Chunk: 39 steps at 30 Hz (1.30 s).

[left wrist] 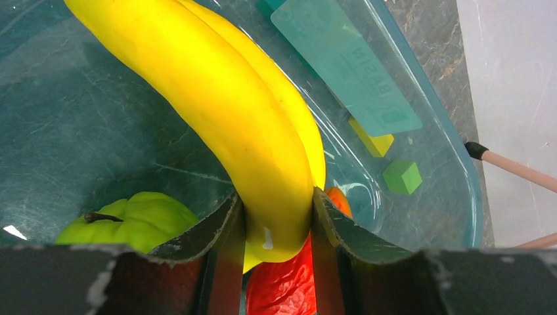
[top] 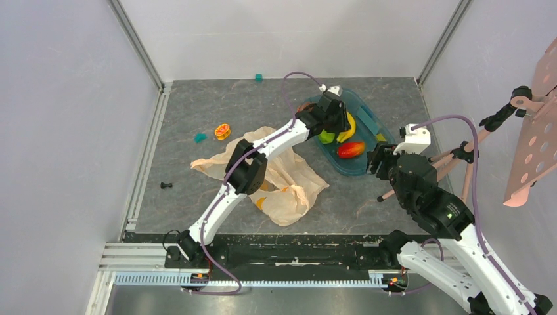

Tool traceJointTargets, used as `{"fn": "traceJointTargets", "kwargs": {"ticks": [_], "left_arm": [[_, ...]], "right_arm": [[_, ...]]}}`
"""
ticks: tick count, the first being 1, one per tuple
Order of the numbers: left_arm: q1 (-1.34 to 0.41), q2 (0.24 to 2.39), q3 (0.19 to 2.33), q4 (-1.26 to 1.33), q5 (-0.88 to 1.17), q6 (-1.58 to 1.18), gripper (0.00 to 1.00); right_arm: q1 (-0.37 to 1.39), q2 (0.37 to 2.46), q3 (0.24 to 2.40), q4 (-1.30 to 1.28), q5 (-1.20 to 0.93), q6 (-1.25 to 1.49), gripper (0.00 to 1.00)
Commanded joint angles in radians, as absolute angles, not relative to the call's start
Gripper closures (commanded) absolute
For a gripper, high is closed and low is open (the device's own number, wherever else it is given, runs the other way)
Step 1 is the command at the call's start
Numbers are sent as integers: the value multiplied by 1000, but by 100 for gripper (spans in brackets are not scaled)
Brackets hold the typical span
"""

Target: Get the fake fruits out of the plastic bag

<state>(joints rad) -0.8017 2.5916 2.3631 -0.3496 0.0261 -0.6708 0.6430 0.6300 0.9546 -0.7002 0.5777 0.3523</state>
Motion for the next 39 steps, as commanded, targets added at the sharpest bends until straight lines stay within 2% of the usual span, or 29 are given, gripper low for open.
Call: {"fn": "traceJointTargets", "kwargs": {"ticks": [1,6,11,18,22,28,35,39], "left_arm": [[-799,2594,2415,-328,17,-647,58],[-799,2574,2395,-332,48,-639,48],[-797,2533,2388,-339,72,-625,32],[-779,2404,2344,-376,125,-626,31],[-774,2238,2273,-379,110,-585,28],[-740,1903,1979,-371,88,-611,26],[-703,1461,1483,-335,5,-610,23],[-701,1238,1245,-371,-47,-619,21]], "right_arm": [[641,631,967,-691,570,357,34],[641,635,962,-691,562,354,32],[641,636,959,-690,564,344,29],[641,627,948,-680,544,321,26],[641,605,908,-612,412,267,22],[641,637,803,-463,66,183,18],[641,811,669,-379,55,319,17],[641,847,602,-275,23,452,13]]}}
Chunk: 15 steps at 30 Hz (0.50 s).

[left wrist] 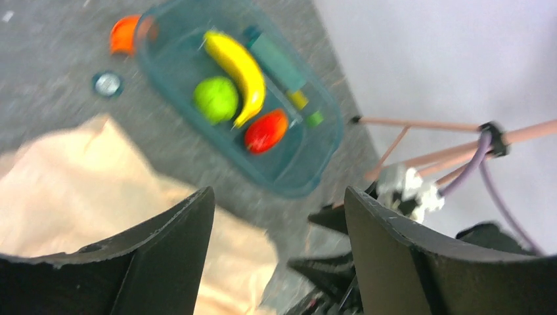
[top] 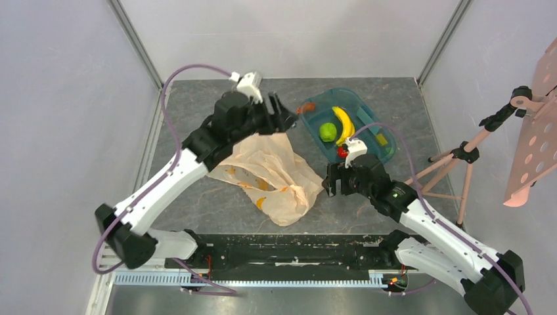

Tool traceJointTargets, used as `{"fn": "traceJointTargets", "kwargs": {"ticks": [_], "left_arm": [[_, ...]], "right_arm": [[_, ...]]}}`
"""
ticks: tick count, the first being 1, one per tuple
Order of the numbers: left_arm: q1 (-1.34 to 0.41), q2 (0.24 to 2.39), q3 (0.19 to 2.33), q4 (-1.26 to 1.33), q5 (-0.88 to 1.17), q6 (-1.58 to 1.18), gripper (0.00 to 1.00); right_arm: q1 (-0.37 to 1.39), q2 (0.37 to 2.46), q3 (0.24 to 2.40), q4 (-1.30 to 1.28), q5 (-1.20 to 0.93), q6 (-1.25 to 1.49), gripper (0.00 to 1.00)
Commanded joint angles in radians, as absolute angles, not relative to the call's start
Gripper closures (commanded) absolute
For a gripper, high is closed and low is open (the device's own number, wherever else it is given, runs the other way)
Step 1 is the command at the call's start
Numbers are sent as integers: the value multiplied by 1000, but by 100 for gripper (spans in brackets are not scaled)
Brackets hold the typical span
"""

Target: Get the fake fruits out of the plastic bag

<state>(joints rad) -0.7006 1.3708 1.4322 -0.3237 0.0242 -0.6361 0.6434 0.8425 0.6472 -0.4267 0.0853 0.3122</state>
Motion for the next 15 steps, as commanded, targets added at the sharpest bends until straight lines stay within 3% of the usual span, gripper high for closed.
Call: {"fn": "traceJointTargets", "kwargs": {"ticks": [1,5,15], "left_arm": [[-700,1197,1201,-385,-61,-626,20],[-699,1042,1064,-431,-99,-643,18],[-698,915,1021,-506,-158,-626,14]], "right_arm": [[642,850,576,-238,5,480,13],[640,864,503,-72,-74,589,10],[641,993,435,121,-170,662,4]]}}
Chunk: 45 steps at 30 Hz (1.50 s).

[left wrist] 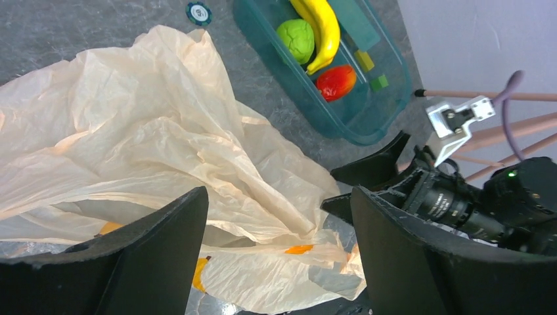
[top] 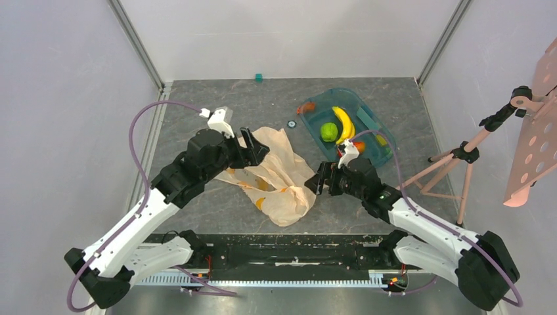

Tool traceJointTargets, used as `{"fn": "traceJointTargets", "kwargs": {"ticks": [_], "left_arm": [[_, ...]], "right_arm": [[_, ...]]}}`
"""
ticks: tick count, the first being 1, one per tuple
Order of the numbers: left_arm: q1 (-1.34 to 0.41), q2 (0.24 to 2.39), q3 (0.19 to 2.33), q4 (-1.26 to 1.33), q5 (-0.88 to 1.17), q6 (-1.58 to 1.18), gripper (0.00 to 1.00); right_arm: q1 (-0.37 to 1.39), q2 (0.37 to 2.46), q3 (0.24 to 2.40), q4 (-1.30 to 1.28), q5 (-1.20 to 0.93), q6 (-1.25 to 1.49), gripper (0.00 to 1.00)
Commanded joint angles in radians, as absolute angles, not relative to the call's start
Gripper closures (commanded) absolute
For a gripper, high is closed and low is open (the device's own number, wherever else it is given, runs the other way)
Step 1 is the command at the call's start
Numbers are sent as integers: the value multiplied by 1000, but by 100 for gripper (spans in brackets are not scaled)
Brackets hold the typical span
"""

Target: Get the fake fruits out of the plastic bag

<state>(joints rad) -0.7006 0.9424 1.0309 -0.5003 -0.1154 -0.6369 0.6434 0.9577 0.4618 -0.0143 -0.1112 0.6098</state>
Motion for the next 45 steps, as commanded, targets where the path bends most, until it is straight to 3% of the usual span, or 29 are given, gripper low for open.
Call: {"fn": "traceJointTargets", "kwargs": {"ticks": [1,3,5,13,21,29,45], "left_arm": [[-698,913,1017,-509,-157,-627,14],[-698,914,1012,-511,-152,-629,13],[-698,912,1006,-511,-148,-628,13],[-696,881,984,-528,-166,-621,11],[-693,831,1034,-602,-236,-587,11],[-693,755,1060,-656,-363,-557,11],[-693,733,1031,-668,-393,-550,9]], "right_arm": [[641,1006,430,124,-169,664,4],[641,1034,421,137,-179,664,6],[641,1057,416,149,-191,662,17],[640,1080,440,153,-201,628,99],[641,995,648,7,-183,507,100],[643,982,902,-138,-320,393,100],[643,961,906,-267,-322,275,100]]}}
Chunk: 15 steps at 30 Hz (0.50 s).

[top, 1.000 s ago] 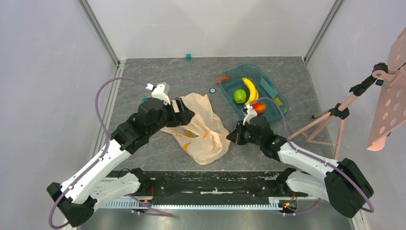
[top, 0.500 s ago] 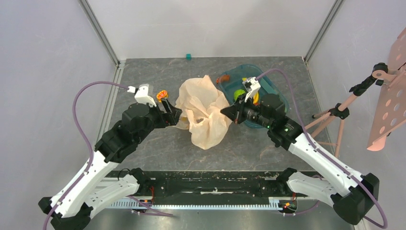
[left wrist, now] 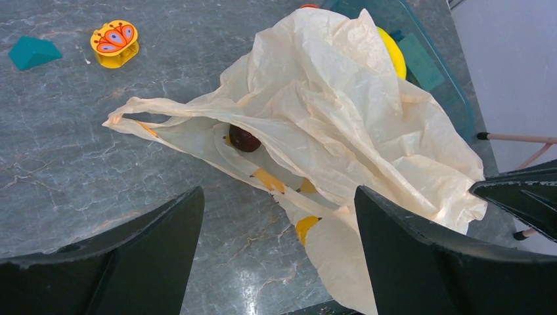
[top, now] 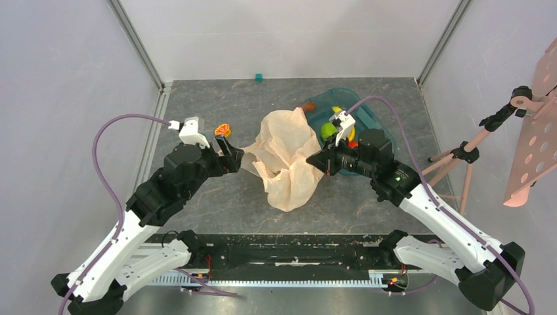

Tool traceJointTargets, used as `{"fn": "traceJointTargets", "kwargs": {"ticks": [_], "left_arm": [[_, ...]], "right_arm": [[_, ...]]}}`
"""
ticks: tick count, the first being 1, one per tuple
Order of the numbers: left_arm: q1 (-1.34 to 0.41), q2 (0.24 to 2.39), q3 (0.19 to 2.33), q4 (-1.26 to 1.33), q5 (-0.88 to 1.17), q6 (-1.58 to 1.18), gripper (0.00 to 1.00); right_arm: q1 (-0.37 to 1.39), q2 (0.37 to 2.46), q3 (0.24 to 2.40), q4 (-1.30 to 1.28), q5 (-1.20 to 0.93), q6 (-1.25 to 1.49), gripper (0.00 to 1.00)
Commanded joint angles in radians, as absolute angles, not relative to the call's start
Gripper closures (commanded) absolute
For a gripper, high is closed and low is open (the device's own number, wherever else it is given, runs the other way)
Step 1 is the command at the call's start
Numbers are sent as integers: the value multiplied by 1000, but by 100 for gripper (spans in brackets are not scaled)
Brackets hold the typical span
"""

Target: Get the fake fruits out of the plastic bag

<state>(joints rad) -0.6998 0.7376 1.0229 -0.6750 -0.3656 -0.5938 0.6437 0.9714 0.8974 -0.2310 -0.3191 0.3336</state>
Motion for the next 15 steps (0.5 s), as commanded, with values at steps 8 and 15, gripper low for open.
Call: {"fn": "traceJointTargets", "kwargs": {"ticks": [8,15], "left_arm": [[-694,808,981,-745,-393,-567,11],[-693,755,768,-678,-267,-670,25]], "right_arm": [[643,1002,731,-208,-320,308,100],[643,1019,698,-183,-284,319,97]]}}
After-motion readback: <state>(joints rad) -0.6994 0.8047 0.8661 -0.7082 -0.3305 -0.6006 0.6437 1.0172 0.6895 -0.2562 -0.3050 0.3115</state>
